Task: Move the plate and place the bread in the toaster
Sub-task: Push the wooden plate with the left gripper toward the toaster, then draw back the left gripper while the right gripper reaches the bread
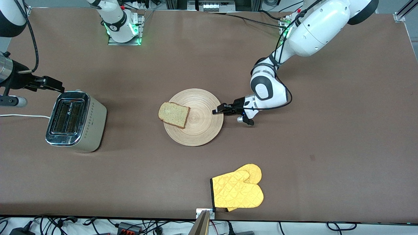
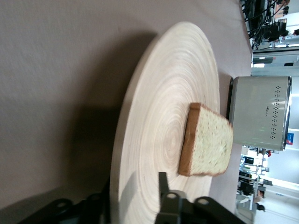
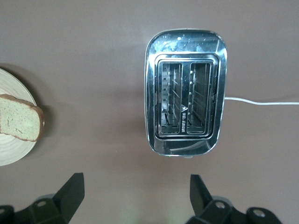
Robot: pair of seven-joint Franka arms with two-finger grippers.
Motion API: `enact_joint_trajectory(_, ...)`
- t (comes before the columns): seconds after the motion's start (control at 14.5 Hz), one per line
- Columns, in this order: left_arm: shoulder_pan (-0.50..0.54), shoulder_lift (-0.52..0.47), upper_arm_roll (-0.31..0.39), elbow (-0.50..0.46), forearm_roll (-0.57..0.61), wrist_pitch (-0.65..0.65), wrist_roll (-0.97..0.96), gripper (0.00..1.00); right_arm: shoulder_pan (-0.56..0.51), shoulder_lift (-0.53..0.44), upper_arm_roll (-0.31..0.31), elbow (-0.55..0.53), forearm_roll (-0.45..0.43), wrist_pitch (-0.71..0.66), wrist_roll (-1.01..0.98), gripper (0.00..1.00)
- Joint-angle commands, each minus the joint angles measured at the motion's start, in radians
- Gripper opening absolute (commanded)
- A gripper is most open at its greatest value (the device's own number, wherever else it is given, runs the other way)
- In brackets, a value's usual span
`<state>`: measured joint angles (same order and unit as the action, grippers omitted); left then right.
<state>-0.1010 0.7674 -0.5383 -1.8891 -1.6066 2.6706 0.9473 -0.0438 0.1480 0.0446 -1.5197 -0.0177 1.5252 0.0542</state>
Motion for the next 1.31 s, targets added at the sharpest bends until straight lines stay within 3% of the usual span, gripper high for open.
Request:
enact_joint_trajectory(0.0, 0.05, -0.006, 0.008, 0.018, -0.024, -0.006, 0.109, 1.0, -0.001, 0.002, 0.006, 0.007, 0.007, -0.019, 0.004, 1.0)
enact_joint_trajectory(0.21, 0.154, -0.005, 0.006, 0.022, 0.136, -0.081, 0.169, 1.0, 0.002, 0.033, 0.008, 0.003, 0.007, -0.022, 0.003, 1.0)
enact_joint_trajectory(0.35, 0.242, 0.001, 0.012, 0.053, 0.302, -0.223, 0.168, 1.0, 0.013, 0.061, 0.008, 0.007, 0.007, -0.045, 0.013, 1.0)
enact_joint_trajectory(0.48, 0.299, 0.004, 0.055, 0.091, 0.484, -0.351, 0.165, 1.0, 0.019, 0.067, 0.008, 0.006, 0.063, -0.043, 0.018, 1.0)
enact_joint_trajectory(0.69, 0.297, 0.004, 0.164, 0.172, 0.727, -0.544, 0.165, 1.0, 0.034, 0.091, 0.008, 0.003, 0.217, -0.021, 0.128, 1.0)
enact_joint_trajectory(0.97, 0.314, -0.003, 0.228, 0.29, 1.029, -0.757, 0.137, 1.0, 0.157, 0.139, 0.008, -0.013, 0.232, 0.048, 0.306, 1.0)
enact_joint_trajectory(1.24, 0.31, -0.014, 0.239, 0.447, 1.321, -0.941, -0.006, 1.0, 0.16, 0.121, 0.008, -0.222, 0.351, 0.297, 0.4, 1.0)
